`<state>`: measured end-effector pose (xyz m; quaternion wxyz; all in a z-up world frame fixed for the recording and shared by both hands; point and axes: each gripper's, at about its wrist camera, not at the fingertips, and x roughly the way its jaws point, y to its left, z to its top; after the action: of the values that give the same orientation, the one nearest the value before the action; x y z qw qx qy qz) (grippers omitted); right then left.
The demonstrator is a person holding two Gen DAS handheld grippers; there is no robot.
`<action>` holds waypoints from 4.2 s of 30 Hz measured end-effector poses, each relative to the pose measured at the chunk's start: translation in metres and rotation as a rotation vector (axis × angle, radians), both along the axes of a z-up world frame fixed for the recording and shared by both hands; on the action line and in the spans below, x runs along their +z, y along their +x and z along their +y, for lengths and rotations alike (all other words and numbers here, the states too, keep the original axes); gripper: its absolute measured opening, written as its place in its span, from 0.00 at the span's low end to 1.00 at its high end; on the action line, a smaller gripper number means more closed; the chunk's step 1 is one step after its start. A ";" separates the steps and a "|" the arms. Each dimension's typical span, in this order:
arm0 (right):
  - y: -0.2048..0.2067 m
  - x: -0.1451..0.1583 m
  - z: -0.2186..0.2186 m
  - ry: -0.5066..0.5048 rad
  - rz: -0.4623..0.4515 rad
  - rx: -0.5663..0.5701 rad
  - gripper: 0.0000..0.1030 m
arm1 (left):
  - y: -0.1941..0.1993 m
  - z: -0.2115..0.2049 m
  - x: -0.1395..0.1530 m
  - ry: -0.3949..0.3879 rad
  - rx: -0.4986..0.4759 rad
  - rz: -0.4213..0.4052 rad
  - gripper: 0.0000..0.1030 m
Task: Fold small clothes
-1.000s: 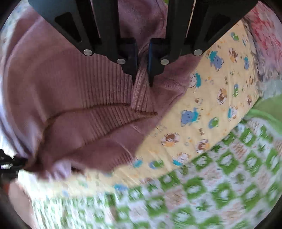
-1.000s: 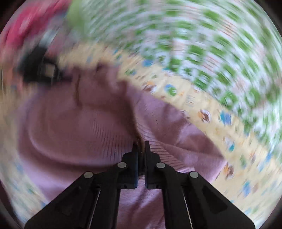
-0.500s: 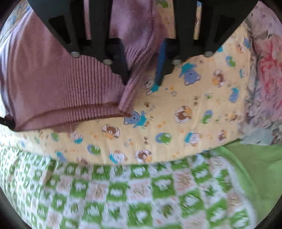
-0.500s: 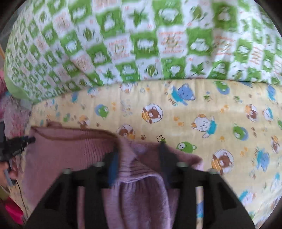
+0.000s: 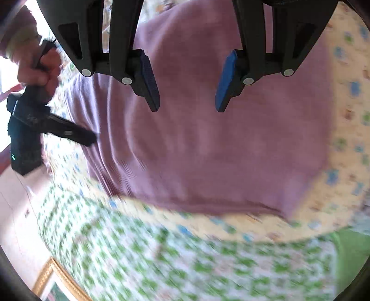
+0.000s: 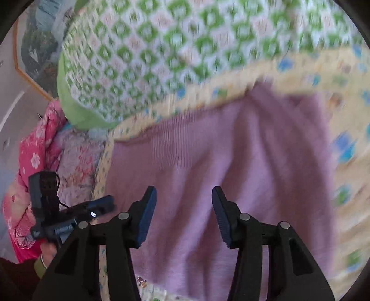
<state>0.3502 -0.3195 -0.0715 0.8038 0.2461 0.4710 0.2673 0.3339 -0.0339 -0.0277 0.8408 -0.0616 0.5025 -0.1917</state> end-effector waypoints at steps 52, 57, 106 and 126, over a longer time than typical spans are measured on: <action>-0.019 0.094 0.173 -0.221 -0.175 0.128 0.69 | -0.147 0.180 -0.020 -0.023 0.514 0.142 0.70; -0.003 0.066 0.194 -0.187 -0.085 0.148 0.69 | -0.149 0.185 -0.020 -0.057 0.515 0.140 0.70; 0.071 0.015 0.349 -0.475 0.186 0.160 0.87 | -0.104 0.171 -0.048 -0.201 0.455 0.193 0.76; 0.071 0.038 0.231 -0.173 0.153 0.178 0.16 | -0.093 0.084 0.015 -0.087 0.262 -0.009 0.16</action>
<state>0.4207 -0.0883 -0.0339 0.7569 0.1531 0.5721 0.2764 0.2414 0.0496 -0.0127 0.8574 -0.1623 0.4776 -0.1022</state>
